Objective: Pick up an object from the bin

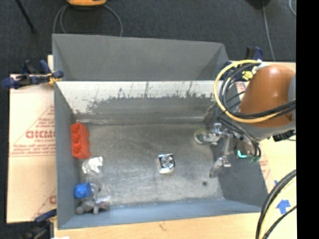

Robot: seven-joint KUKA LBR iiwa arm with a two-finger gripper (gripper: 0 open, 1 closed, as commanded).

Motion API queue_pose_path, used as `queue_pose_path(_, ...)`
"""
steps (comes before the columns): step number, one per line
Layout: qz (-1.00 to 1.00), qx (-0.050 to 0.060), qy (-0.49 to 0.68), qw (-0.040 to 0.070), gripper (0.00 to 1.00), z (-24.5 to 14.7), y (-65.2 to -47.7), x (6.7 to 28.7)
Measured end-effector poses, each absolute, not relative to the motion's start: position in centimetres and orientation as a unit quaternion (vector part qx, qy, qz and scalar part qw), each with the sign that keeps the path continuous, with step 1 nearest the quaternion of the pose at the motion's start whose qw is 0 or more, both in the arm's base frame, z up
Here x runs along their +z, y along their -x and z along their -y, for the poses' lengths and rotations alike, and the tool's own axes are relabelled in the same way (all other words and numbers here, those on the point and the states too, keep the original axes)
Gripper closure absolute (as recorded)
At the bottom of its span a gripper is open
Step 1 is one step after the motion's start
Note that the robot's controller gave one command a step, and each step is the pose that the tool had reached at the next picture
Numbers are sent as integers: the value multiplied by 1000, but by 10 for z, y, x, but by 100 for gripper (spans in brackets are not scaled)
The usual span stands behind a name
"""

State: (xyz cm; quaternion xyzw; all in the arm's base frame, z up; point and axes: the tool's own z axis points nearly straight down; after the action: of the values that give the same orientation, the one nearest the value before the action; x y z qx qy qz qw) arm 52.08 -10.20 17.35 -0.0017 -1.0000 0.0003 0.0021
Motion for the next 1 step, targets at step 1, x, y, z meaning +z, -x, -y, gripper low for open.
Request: queue_pose_path(1,1000,-2,0,-2,0,-3,-471,102)
